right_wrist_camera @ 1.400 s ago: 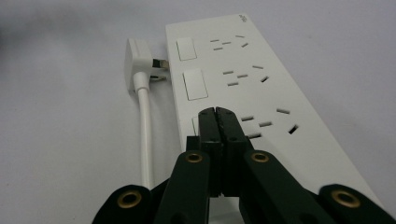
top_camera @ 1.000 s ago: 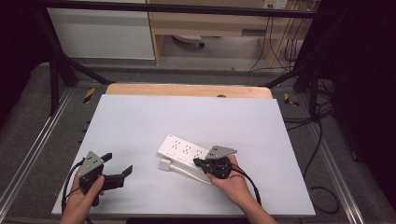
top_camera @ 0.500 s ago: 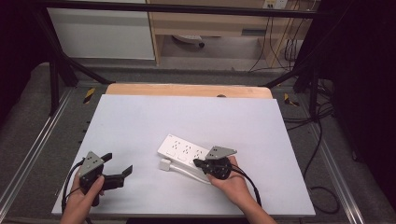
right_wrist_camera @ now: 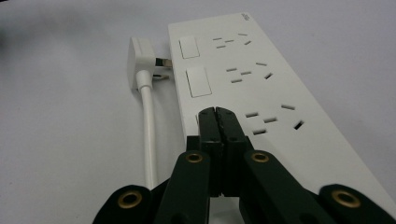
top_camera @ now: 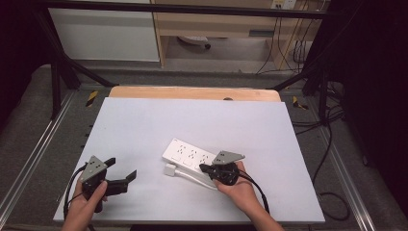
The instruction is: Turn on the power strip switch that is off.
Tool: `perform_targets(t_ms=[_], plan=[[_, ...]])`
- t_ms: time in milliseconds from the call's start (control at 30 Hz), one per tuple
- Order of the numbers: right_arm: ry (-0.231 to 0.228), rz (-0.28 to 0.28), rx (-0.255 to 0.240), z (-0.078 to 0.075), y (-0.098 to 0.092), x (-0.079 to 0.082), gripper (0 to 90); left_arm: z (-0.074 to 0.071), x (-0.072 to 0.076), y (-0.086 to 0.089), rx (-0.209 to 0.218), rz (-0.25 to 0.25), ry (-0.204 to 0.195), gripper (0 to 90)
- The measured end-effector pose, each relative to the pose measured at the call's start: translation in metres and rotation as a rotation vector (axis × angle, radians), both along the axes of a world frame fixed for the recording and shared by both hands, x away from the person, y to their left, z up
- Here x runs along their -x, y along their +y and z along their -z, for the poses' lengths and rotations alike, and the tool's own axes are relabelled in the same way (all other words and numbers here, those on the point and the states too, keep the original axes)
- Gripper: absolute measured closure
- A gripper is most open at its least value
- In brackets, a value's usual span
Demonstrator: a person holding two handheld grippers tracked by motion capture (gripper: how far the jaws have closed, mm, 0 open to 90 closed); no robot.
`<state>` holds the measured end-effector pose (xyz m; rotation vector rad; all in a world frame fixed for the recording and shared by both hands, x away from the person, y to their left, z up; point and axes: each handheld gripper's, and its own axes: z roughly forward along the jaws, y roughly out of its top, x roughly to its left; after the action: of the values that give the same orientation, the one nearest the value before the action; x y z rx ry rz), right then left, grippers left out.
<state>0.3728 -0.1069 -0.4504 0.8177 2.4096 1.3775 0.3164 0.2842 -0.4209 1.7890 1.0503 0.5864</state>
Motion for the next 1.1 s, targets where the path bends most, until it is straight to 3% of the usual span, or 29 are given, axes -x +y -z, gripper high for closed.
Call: perform_targets(t_ms=[1100], plan=[[-0.007,-0.029,0.012,-0.002,0.0062,-0.0009,90.0,0.0012,-0.0007,-0.0011,0.009,-0.003,0.008,6.8]])
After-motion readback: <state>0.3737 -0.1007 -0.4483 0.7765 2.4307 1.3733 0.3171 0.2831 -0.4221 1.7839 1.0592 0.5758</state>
